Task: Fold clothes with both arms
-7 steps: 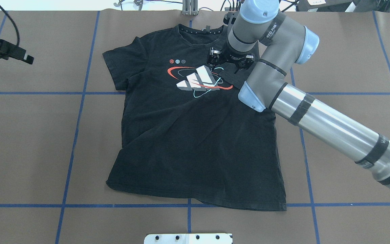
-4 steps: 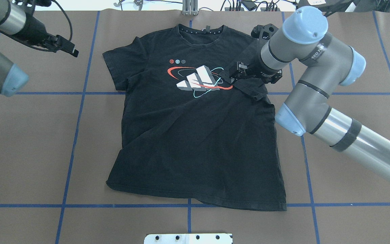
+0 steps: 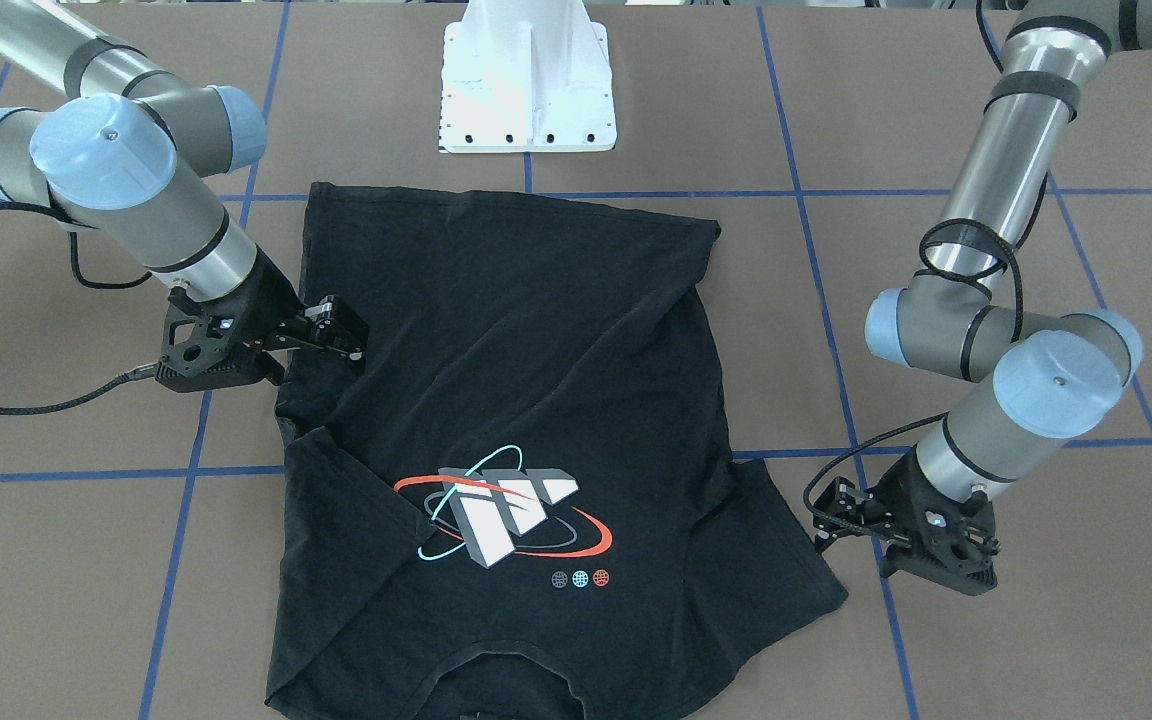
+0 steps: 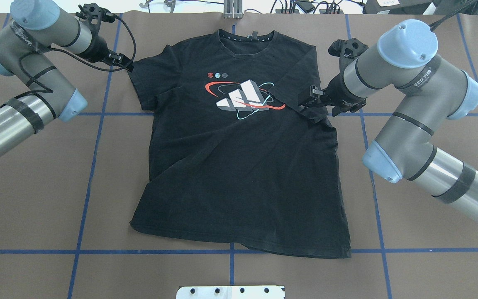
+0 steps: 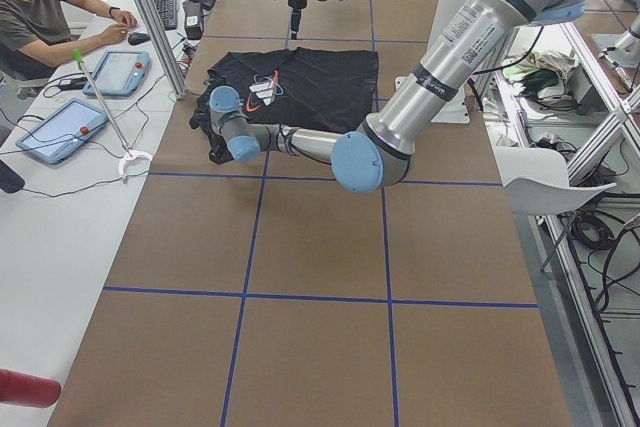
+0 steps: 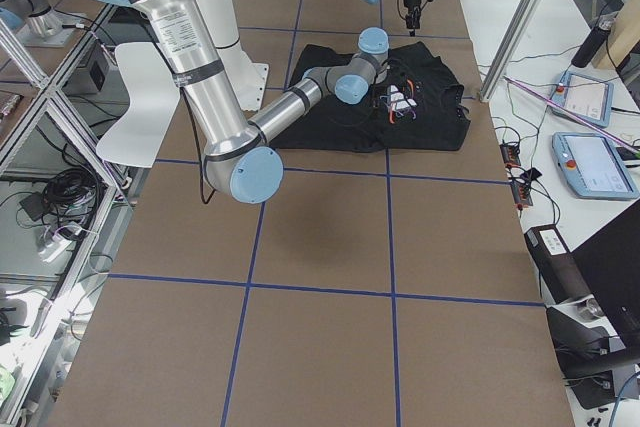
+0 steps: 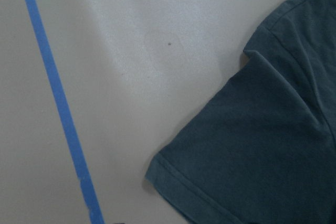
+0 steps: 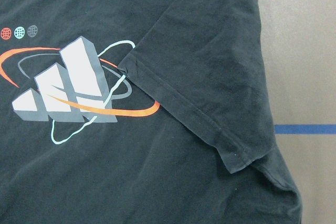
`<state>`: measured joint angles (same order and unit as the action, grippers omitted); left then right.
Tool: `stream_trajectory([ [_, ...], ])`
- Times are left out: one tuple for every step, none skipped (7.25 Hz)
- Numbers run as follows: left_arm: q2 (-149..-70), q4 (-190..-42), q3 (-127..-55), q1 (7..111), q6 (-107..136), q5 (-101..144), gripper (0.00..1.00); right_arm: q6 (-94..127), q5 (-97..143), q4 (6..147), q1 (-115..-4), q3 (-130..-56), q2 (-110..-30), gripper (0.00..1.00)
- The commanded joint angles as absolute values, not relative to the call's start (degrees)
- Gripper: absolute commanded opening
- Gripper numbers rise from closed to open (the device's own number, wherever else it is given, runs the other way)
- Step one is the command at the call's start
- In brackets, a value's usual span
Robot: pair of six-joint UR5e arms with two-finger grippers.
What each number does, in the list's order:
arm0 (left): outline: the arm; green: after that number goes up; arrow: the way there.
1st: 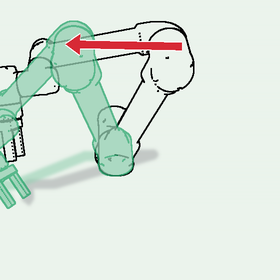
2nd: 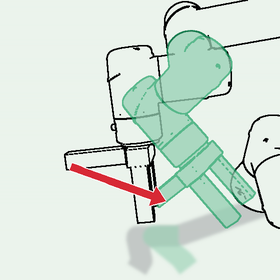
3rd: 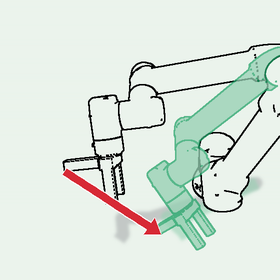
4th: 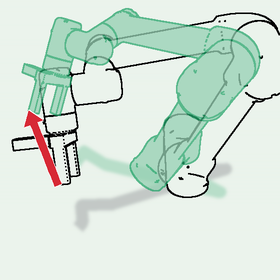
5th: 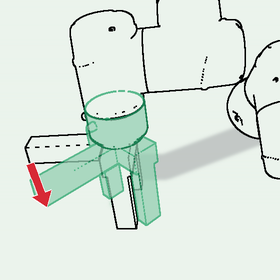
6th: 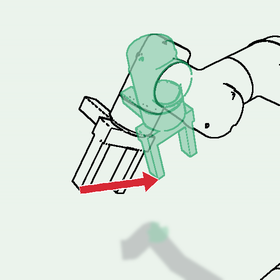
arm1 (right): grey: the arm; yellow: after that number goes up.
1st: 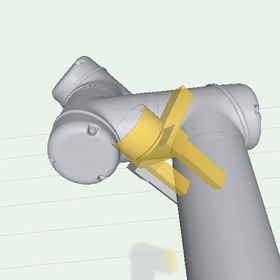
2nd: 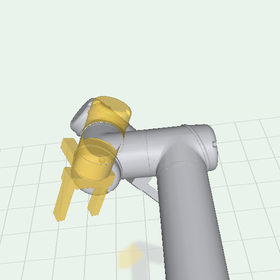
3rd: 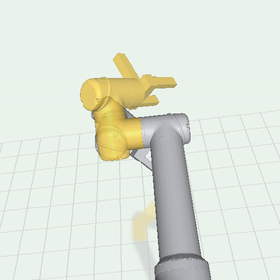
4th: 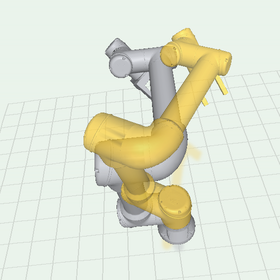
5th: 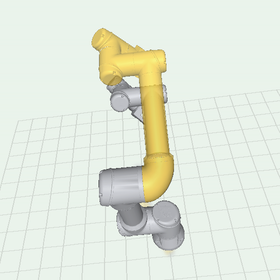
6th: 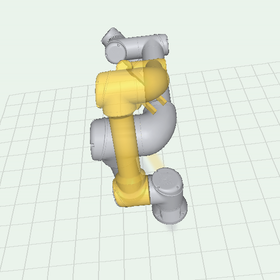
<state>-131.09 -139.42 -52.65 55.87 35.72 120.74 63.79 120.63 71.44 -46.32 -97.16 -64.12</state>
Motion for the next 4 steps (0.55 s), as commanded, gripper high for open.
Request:
stream_trajectory([
  [-134.03,-144.55,-45.21,55.55,35.86,119.53,0.64,63.72,120.41,71.37,-46.67,-97.9,-65.73,1.0],
  [-135.16,-146.06,-42.65,55.55,36.03,119.53,0.59,63.72,120.41,71.37,-47.19,-98.43,-66.26,1.0],
  [-135.87,-146.34,-41.15,55.55,36.64,119.53,0.56,63.72,120.32,71.37,-47.2,-98.79,-66.53,1.0],
  [-137.18,-147.38,-39.39,55.55,36.82,119.36,0.52,63.72,120.32,71.37,-47.28,-98.79,-66.62,1.0],
])
